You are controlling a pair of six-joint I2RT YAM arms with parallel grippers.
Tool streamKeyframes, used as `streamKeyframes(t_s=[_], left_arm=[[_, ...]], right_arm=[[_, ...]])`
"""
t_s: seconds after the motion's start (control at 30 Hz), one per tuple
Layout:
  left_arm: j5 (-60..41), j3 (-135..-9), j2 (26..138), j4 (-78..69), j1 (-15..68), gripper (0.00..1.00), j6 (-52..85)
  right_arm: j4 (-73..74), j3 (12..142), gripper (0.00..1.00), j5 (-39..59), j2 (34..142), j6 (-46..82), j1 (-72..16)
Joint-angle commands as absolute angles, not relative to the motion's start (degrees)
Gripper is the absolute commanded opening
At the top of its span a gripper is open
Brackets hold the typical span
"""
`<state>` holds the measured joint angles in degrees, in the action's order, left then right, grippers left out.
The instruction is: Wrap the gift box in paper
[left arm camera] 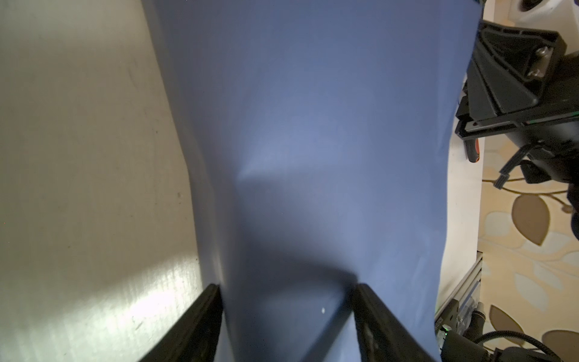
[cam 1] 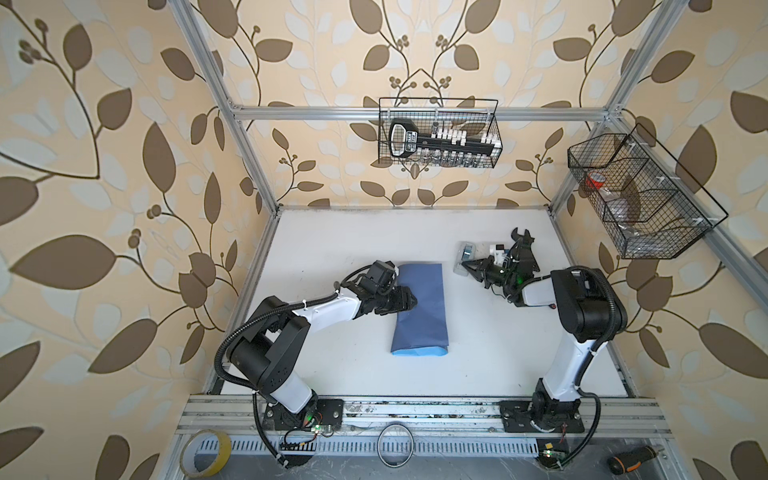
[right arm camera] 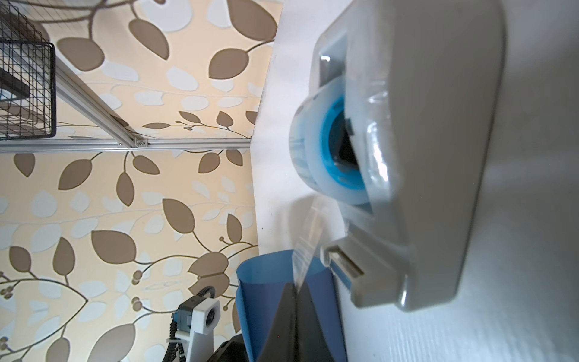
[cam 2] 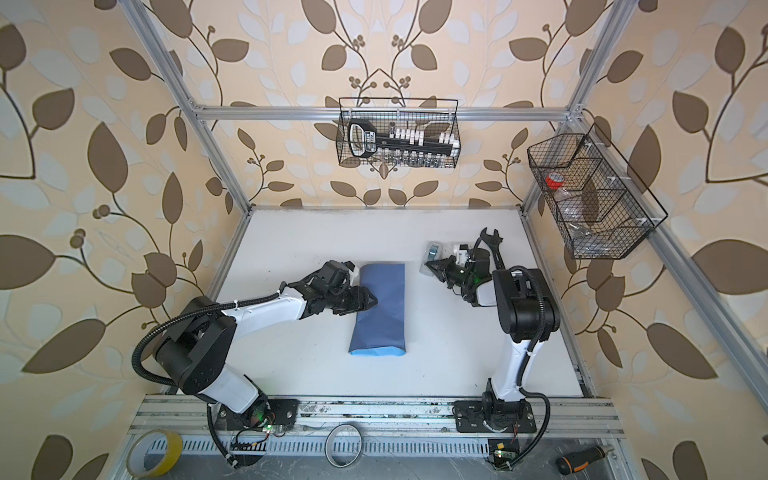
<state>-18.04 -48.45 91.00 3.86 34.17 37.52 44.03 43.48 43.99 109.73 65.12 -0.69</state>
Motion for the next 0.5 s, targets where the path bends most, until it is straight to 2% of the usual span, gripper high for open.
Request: streamKeyframes(t_s=[0.0, 0.47], left_arm=[[-13.36, -46.14, 95.97, 10.42, 34.94, 0.66, 35.42], [-13.27, -45.97, 95.91, 10.28, 34.98, 0.66, 35.33]], right_arm=[[44.09, 42.13, 0.0, 45.71, 108.08, 64.03, -1.75], [41.54, 41.46, 0.0, 42.72, 111.94, 60.61, -3.08]])
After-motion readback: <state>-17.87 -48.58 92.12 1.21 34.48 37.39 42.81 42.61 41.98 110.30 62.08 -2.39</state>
